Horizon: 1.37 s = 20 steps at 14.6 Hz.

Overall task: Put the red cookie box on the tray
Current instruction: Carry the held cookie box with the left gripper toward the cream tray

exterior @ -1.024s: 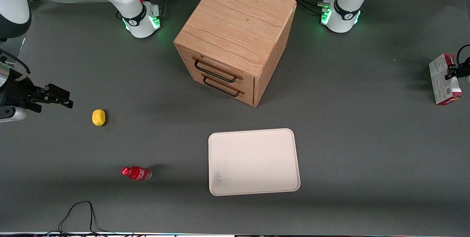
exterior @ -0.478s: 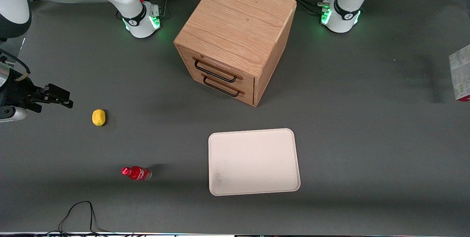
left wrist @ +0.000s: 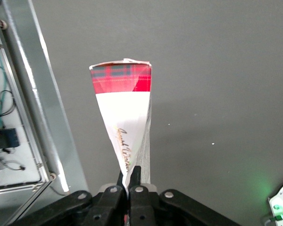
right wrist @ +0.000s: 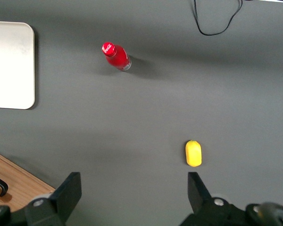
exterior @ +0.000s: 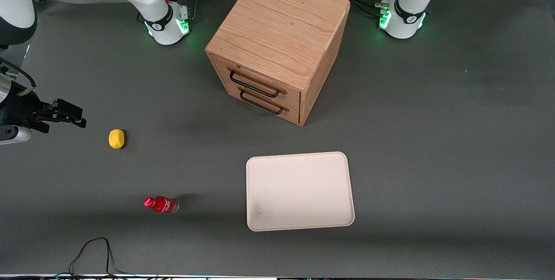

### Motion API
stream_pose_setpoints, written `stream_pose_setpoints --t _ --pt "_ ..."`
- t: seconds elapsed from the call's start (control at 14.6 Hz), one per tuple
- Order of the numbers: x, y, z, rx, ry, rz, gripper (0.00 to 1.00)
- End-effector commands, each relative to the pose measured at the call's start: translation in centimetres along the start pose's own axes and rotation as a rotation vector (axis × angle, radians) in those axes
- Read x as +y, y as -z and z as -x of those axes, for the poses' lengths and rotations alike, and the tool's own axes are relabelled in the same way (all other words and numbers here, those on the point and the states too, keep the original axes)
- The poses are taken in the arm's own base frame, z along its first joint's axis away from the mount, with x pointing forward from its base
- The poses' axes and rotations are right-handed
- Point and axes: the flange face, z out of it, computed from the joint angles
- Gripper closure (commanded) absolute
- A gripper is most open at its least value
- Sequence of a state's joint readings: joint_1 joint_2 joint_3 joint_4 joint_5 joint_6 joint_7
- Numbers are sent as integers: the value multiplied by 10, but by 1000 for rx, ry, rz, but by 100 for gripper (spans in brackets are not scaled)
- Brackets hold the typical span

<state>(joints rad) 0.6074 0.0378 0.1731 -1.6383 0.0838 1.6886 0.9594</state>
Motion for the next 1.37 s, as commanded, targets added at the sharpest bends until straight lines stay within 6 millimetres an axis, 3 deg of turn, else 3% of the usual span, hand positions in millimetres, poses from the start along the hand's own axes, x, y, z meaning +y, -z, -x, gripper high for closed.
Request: stream_pose_setpoints --t 0.0,0.14,0.27,0.55,0.68,0.96,1.3 --pt "5 14 -17 -21 -21 -25 100" --pt "24 20 -46 -7 -44 -40 100" --pt "60 30 -91 9 -68 -56 100" --pt "156 45 -175 24 -94 -60 100" --pt "221 50 -214 27 -44 -62 100" --pt "339 62 -266 2 118 -54 100" --pt "477 62 -296 2 253 -28 100"
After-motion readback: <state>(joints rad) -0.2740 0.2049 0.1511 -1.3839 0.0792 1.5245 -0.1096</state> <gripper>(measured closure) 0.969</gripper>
